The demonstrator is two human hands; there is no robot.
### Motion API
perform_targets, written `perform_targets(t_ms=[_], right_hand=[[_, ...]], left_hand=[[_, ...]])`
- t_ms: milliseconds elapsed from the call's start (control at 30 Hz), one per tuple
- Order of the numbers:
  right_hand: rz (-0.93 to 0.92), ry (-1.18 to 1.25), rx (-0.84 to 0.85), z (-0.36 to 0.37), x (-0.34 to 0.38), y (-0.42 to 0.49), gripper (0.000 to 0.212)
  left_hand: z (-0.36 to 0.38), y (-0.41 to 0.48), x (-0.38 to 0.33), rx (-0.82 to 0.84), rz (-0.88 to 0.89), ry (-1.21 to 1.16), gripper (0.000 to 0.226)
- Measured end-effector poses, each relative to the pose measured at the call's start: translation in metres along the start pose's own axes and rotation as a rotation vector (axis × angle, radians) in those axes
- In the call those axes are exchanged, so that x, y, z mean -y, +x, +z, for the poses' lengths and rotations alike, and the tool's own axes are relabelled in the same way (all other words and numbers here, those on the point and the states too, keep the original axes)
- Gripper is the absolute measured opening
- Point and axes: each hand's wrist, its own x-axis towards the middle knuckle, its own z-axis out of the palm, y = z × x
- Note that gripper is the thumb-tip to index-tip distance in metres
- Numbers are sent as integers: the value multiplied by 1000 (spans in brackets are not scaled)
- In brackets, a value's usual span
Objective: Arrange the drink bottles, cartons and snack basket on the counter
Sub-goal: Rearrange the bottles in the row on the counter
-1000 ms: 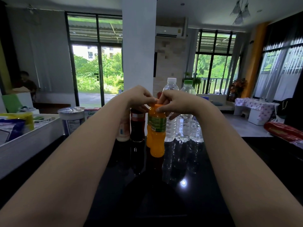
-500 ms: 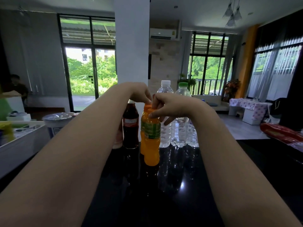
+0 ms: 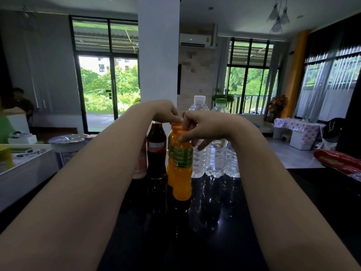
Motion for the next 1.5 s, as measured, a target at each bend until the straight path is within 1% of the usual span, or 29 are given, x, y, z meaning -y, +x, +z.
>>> perform_targets(t_ms=[167, 400, 500, 600, 700, 767, 900, 967, 1067, 1200, 1267, 1333, 1500], right_hand=[[2, -9, -12, 0, 0, -1, 22], [-4, -17, -20, 2, 0, -4, 24], [-4, -32, -31, 2, 2, -6, 29], [2, -63, -47, 3, 4, -10, 29], [30, -83, -87, 2, 6, -16, 33], [20, -103, -189, 2, 11, -18, 34], [-80, -187, -546, 5, 30, -3, 27], [-106, -198, -603, 9, 40, 13, 24], [-89, -218, -526, 14, 47, 37, 29], [-28, -362, -386, 16, 48, 61, 47], [-2, -439, -324, 19, 48, 70, 50], [7, -486, -276, 22, 47, 76, 48], [4, -530, -297, 29, 46, 85, 45]], left_hand=[[-1, -3, -5, 26, 24, -32, 26], [7, 0, -4, -72, -1, 4, 21], [4, -5, -1, -94, -7, -6, 29], [1, -13, 4, -187, 12, -29, 39], [-2, -27, 14, -310, 21, -96, 41], [-1, -38, 27, -388, 7, -153, 40], [7, -63, 56, -488, -38, -197, 33], [10, -71, 68, -507, -89, -220, 36], [14, -77, 79, -470, -169, -247, 46], [18, -76, 87, -409, -193, -223, 55], [20, -74, 91, -393, -192, -218, 57], [23, -70, 93, -390, -175, -184, 53], [27, -63, 95, -396, -166, -86, 51]])
